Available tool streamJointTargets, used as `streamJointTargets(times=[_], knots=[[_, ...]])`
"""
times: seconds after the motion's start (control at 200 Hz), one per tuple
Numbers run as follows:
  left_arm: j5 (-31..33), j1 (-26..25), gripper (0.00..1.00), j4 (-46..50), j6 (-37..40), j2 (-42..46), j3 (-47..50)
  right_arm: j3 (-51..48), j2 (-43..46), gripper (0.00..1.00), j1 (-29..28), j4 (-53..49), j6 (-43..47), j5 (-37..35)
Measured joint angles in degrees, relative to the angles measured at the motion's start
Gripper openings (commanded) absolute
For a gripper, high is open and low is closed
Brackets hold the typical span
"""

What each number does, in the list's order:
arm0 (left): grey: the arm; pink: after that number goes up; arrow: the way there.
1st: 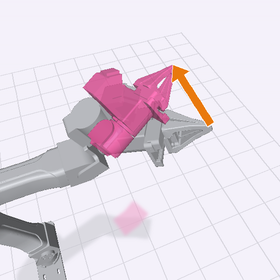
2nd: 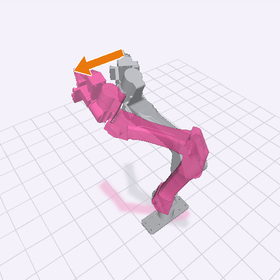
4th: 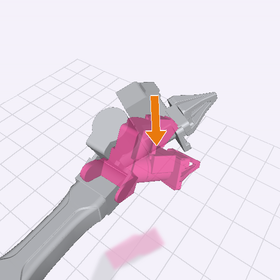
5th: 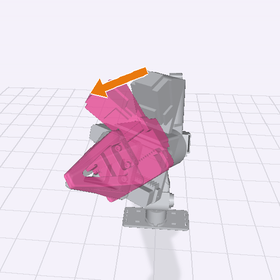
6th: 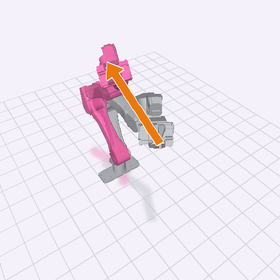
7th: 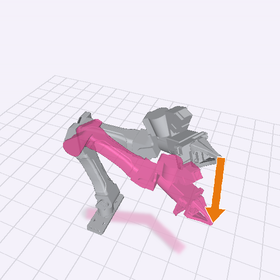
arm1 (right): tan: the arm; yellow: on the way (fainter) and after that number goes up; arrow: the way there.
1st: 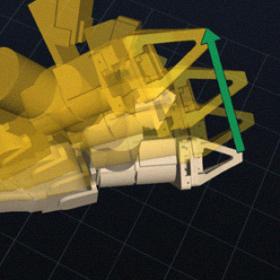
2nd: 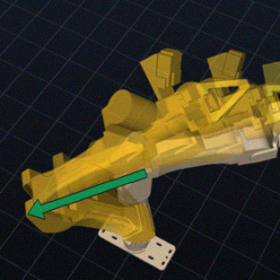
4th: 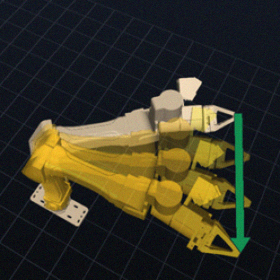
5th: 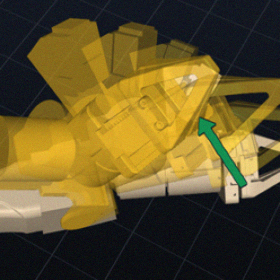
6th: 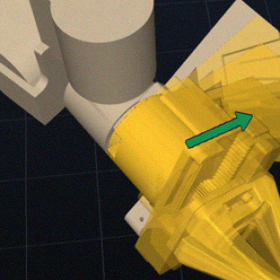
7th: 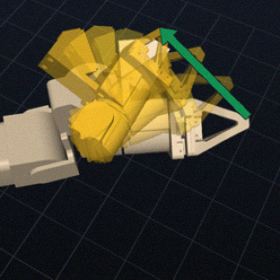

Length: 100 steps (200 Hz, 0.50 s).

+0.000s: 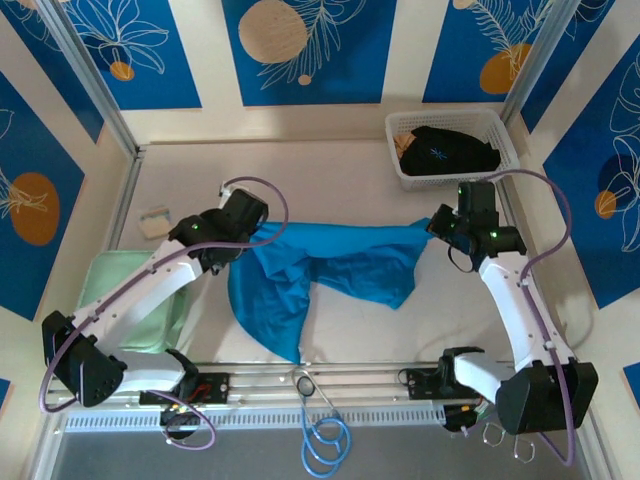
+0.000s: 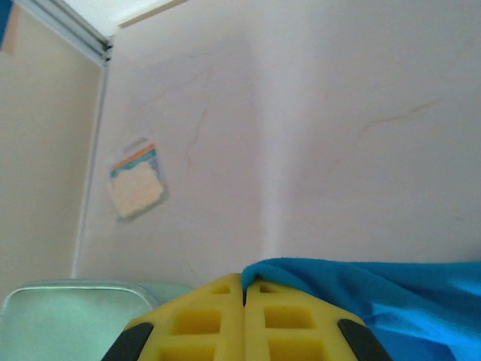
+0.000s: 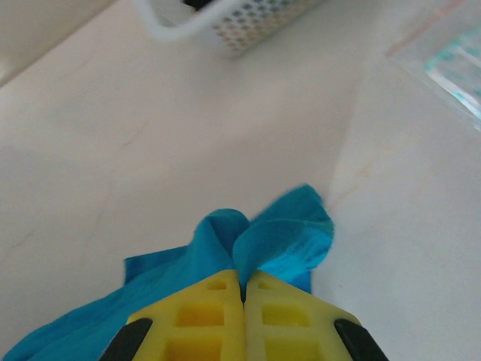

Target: Fold and stack the t-shirts

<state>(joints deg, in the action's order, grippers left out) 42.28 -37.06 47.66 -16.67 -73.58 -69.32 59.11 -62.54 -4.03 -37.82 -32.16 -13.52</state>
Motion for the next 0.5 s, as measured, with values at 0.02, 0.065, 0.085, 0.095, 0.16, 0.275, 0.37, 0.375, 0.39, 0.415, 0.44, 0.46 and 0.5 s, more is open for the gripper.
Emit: streamJointTargets(times=[0.02, 0.065, 0.085, 0.095, 0.16, 0.275, 0.37, 0.375, 0.39, 0.415, 0.44, 0.46, 0.5], knots=[[0.3, 0.5, 0.0, -0.4, 0.4, 0.0, 0.0, 1.0, -0.4, 0.0, -0.4, 0.0, 0.4, 0.3], [1.0, 1.6, 0.0, -1.4, 1.3, -0.1, 0.1, 3.2, -1.6, 0.0, -1.5, -0.2, 1.4, 0.8], [1.3, 2.1, 0.0, -1.8, 1.7, -0.1, 0.1, 4.3, -2.3, 0.0, -2.0, -0.2, 1.7, 0.9], [1.6, 2.4, 0.0, -2.2, 2.0, -0.2, 0.2, 4.8, -2.8, 0.0, -2.3, -0.2, 2.0, 1.1], [2.9, 4.1, 0.0, -4.9, 3.8, -1.0, 0.8, 8.3, -6.3, 0.0, -3.9, 0.1, 3.5, 1.4], [4.0, 7.8, 0.0, -10.3, 7.3, -4.4, 2.3, 15.1, -15.0, 0.0, -6.5, 1.0, 6.0, 1.1], [4.2, 11.1, 0.0, -14.0, 9.0, -8.1, 2.4, 19.8, -22.9, 0.0, -8.5, 3.8, 8.3, -0.2], [4.3, 11.2, 0.0, -14.2, 9.1, -8.2, 2.4, 20.1, -23.4, 0.0, -8.6, 4.1, 8.5, -0.3], [4.3, 11.5, 0.0, -14.9, 9.4, -8.6, 2.4, 20.7, -24.5, 0.0, -8.8, 4.7, 8.8, -0.7], [4.6, 12.0, 0.0, -16.1, 9.9, -9.3, 2.4, 21.5, -26.0, 0.0, -9.2, 5.4, 9.3, -1.1], [4.9, 12.4, 0.0, -17.5, 10.5, -9.9, 2.4, 22.4, -28.0, 0.0, -9.6, 6.5, 9.8, -1.6], [5.2, 12.7, 0.0, -18.7, 11.0, -10.4, 2.4, 23.2, -29.6, 0.0, -9.9, 7.5, 10.2, -2.0], [5.8, 12.9, 0.0, -20.8, 11.8, -11.1, 2.4, 25.0, -32.6, 0.0, -10.3, 8.6, 10.6, -2.7]])
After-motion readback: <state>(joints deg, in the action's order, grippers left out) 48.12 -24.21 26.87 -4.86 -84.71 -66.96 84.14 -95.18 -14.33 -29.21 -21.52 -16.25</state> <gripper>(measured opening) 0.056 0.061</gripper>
